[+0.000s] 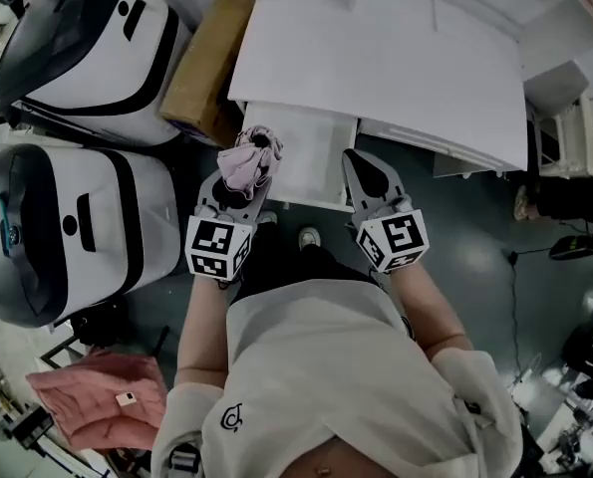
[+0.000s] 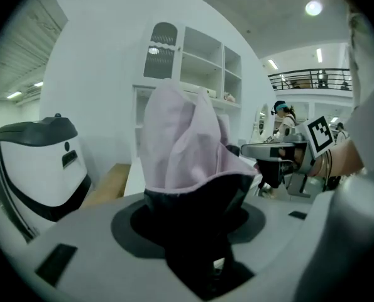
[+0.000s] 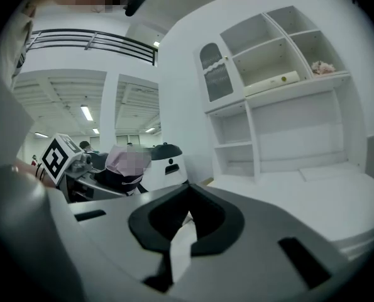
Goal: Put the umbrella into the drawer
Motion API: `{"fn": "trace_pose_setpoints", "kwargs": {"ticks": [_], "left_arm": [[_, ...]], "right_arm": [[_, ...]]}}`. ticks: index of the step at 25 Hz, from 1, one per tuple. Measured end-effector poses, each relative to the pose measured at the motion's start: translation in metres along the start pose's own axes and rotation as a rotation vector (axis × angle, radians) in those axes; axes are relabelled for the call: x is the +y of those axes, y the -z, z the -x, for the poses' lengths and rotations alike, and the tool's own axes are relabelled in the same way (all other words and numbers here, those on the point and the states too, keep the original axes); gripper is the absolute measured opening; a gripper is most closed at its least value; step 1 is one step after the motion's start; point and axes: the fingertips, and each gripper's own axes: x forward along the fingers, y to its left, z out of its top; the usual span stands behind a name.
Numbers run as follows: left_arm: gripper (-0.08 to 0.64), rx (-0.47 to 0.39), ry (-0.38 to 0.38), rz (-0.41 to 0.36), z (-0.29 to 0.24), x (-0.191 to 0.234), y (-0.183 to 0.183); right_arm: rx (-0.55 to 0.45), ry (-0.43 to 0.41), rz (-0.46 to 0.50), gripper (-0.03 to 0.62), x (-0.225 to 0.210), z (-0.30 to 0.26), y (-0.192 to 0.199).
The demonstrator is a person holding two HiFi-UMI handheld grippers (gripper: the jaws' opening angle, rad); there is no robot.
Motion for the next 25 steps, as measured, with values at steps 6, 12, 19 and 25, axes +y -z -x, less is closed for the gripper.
{"fn": "trace_pose_setpoints", "kwargs": {"ticks": [6, 12, 19, 25], "left_arm": [[0.227, 0.092, 0.186, -0.077, -0.066, -0.001, 0.004], [0.229, 0.207, 0.364, -0.168, -0.122, -0.004, 0.024], [0.229, 0.370, 0.530, -0.232, -0.181, -0.013, 0.081], [0.229, 0.490, 0.609, -0.259, -0.223, -0.026, 0.141]], "right_arm": [[0.022, 0.178, -0.061, 0.006, -0.038, -0.002, 0.014], [0.054, 0.338, -0.135, 0.006, -0.059, -0.001, 0.037], [0.095, 0.481, -0.197, 0.006, -0.076, 0.003, 0.074], [0.064, 0.514, -0.072, 0.006, -0.092, 0.001, 0.090]]}}
